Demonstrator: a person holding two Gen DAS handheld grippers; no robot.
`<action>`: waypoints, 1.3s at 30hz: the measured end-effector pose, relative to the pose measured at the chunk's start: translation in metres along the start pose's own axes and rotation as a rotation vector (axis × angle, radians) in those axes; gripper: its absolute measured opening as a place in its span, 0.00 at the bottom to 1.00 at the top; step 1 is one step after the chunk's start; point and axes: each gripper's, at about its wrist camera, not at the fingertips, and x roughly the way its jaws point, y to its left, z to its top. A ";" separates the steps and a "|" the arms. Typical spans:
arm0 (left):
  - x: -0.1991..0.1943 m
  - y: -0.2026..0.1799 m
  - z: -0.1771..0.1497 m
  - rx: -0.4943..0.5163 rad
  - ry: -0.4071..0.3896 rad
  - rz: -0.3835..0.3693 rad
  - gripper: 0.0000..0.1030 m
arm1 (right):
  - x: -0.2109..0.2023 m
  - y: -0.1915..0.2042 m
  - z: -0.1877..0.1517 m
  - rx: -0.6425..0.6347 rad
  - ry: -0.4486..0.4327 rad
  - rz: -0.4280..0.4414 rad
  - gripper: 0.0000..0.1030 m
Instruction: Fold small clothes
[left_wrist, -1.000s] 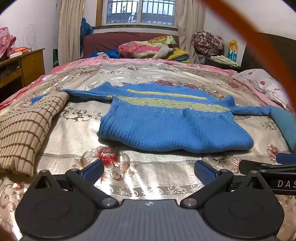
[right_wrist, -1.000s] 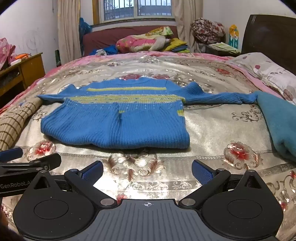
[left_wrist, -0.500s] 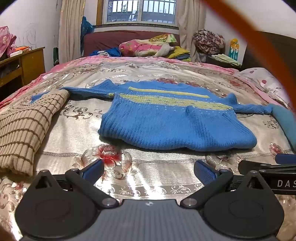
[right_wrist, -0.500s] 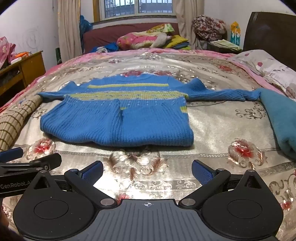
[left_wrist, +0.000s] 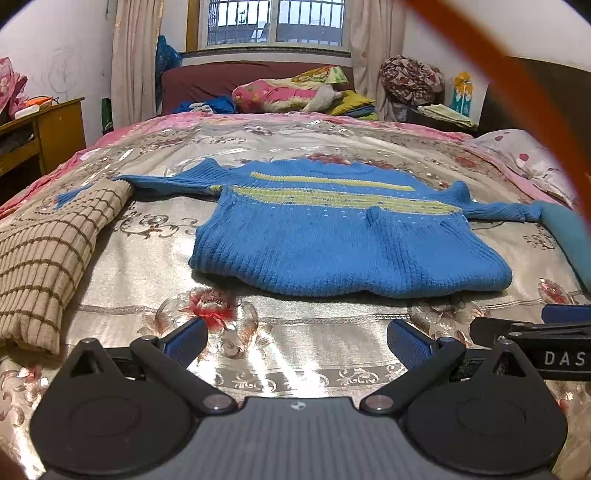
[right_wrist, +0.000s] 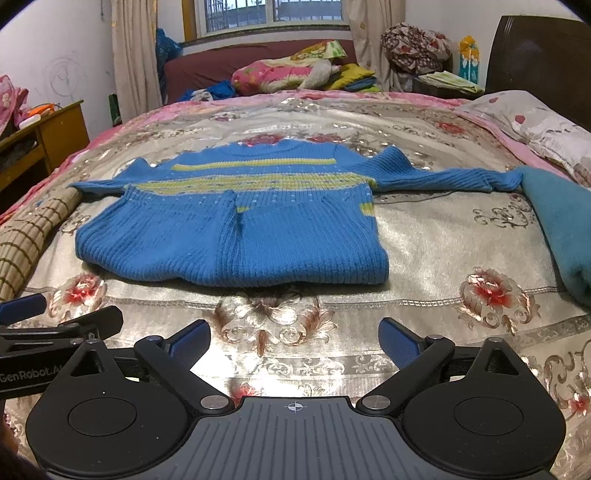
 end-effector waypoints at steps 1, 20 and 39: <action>0.000 -0.001 0.000 0.004 -0.003 0.000 1.00 | 0.001 0.000 0.000 0.000 0.001 0.000 0.94; 0.011 0.001 0.002 0.009 -0.009 -0.007 1.00 | 0.013 -0.003 0.002 0.011 0.013 0.010 0.94; 0.017 0.017 0.016 -0.015 -0.037 -0.013 1.00 | 0.023 -0.003 0.011 -0.006 0.008 0.012 0.94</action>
